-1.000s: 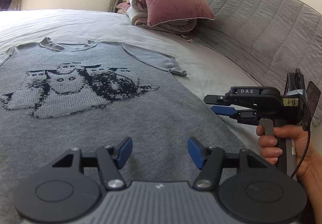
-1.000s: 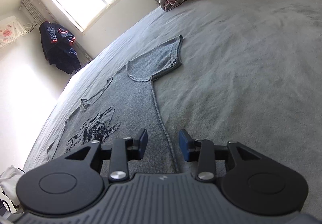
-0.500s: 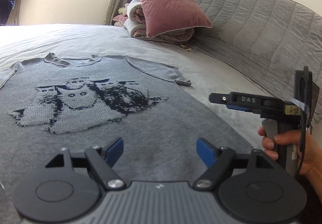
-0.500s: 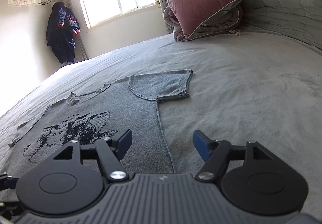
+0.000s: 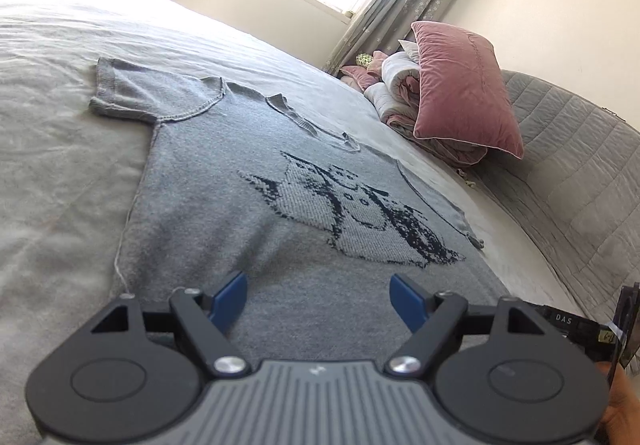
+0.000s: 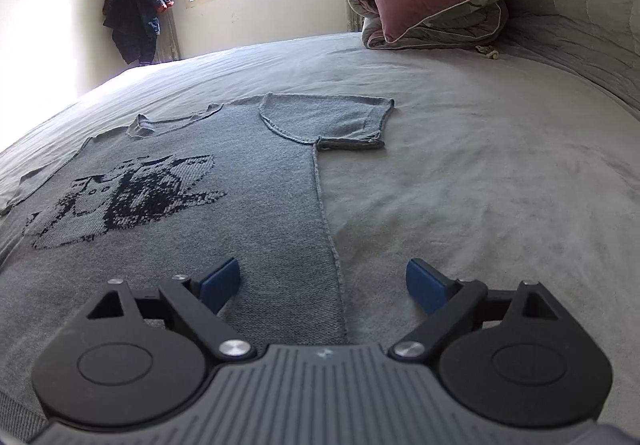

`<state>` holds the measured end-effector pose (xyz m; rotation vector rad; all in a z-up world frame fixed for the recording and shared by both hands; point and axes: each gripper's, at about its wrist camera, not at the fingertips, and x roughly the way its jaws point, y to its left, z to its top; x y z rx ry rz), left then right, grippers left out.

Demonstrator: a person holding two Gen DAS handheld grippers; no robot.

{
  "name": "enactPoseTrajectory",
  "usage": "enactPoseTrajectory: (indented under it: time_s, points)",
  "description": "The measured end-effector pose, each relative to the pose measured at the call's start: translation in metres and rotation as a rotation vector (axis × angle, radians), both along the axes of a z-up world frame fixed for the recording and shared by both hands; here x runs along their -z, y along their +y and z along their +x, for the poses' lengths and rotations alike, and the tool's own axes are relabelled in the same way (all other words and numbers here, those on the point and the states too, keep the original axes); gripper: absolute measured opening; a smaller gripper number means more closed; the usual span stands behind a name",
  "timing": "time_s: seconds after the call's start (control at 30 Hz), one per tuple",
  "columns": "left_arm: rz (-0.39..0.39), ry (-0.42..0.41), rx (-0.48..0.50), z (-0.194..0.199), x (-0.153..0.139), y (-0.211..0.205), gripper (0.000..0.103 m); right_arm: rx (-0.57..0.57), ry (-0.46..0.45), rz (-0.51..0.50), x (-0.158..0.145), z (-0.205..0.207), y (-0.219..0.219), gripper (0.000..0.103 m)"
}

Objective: Fold clothes

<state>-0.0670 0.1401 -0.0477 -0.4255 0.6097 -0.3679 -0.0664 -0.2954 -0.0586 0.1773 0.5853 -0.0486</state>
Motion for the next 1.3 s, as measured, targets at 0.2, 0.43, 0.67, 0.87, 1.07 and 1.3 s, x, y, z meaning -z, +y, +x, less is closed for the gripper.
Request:
enactPoseTrajectory:
  time_s: [0.2, 0.43, 0.67, 0.87, 1.07, 1.3]
  points:
    - [-0.016, 0.031, -0.026, 0.007, -0.024, -0.009, 0.090, 0.071, 0.001, 0.050, -0.001, -0.009, -0.013, 0.103]
    - [0.086, -0.006, 0.040, 0.028, -0.036, -0.059, 0.098, 0.067, 0.023, -0.001, -0.001, -0.009, -0.010, 0.103]
    - [0.167, 0.099, 0.040, 0.061, -0.024, -0.115, 0.102, 0.079, 0.052, -0.045, 0.002, -0.009, -0.009, 0.103]
    - [0.256, 0.126, 0.022, 0.078, -0.026, -0.155, 0.102, 0.087, 0.088, -0.079, 0.003, -0.003, -0.005, 0.103]
    - [0.318, 0.143, 0.020, 0.104, -0.042, -0.177, 0.102, 0.063, 0.165, -0.027, -0.026, 0.025, -0.004, 0.103]
    - [0.355, 0.135, -0.003, 0.128, -0.051, -0.190, 0.102, 0.020, 0.068, -0.054, -0.076, 0.082, -0.005, 0.103]
